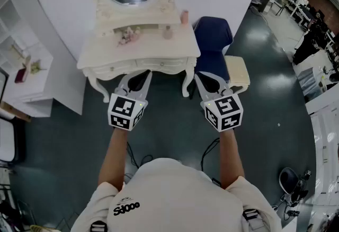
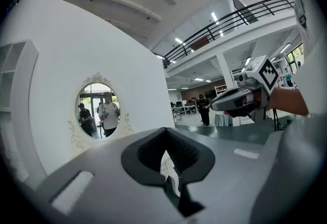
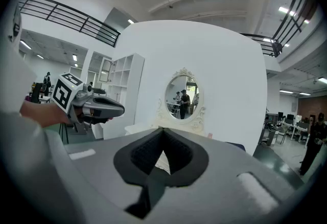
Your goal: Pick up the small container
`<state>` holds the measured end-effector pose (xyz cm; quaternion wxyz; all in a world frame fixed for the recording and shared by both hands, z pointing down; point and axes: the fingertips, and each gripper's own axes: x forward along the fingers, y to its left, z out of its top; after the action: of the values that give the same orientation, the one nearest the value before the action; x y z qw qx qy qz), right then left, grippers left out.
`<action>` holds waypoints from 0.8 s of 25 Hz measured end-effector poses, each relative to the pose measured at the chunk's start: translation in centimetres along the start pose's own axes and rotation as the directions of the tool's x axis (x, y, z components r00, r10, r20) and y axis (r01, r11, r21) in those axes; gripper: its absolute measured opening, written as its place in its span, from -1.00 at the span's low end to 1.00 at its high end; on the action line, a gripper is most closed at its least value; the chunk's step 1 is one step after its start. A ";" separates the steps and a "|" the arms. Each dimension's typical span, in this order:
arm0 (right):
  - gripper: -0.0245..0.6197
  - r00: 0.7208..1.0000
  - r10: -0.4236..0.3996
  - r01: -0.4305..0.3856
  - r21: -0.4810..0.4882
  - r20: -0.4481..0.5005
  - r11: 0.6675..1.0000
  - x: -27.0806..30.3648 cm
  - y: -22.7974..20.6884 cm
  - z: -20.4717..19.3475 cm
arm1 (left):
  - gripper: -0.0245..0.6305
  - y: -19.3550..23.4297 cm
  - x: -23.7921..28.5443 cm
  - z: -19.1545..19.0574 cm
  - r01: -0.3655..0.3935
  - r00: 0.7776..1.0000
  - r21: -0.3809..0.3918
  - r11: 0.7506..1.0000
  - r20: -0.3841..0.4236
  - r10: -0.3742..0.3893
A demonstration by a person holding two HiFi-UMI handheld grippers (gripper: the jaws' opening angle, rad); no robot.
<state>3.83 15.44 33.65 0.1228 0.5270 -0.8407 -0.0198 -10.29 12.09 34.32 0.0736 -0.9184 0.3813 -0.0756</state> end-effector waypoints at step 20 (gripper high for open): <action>-0.91 1.000 -0.024 0.025 0.081 -0.020 0.996 6.0 -1.3 -1.5 | -0.87 5.5 2.8 -3.2 0.007 1.000 -0.023 1.000 -0.027 -0.007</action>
<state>2.87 9.66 35.95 0.1090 0.5421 -0.8330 0.0180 -12.75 6.00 36.58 0.0574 -0.9194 0.3799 -0.0837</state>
